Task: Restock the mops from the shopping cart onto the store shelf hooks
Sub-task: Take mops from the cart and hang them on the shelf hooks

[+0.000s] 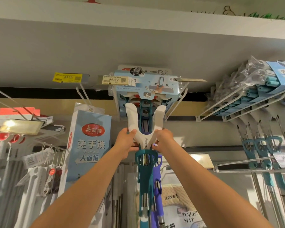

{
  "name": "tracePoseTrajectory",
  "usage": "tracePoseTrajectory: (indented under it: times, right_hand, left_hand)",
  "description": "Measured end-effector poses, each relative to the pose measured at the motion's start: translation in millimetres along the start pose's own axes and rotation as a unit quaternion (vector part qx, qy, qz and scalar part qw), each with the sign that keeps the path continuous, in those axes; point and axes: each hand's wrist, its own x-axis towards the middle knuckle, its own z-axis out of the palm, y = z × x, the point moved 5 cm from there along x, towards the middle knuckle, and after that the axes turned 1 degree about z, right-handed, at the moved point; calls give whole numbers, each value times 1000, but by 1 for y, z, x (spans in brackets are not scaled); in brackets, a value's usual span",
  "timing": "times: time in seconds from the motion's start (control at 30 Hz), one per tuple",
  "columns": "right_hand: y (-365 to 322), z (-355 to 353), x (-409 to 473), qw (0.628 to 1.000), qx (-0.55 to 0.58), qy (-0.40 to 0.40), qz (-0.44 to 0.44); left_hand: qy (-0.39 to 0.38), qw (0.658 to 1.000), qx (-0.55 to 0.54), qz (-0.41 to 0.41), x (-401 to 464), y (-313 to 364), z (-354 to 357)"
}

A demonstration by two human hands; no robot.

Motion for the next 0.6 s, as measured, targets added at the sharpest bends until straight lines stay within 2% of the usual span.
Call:
tracePoseTrajectory:
  times: [0.23, 0.4, 0.6]
  right_hand:
    - [-8, -6, 9, 997, -1, 24, -72]
    - [-2, -1, 7, 996, 65, 35, -40]
    - [11, -1, 13, 996, 38, 49, -61]
  left_hand:
    - [-9, 1000, -20, -3, -5, 5, 14]
    - [-14, 1000, -20, -18, -6, 1, 14]
    - [-34, 997, 28, -58, -13, -6, 16]
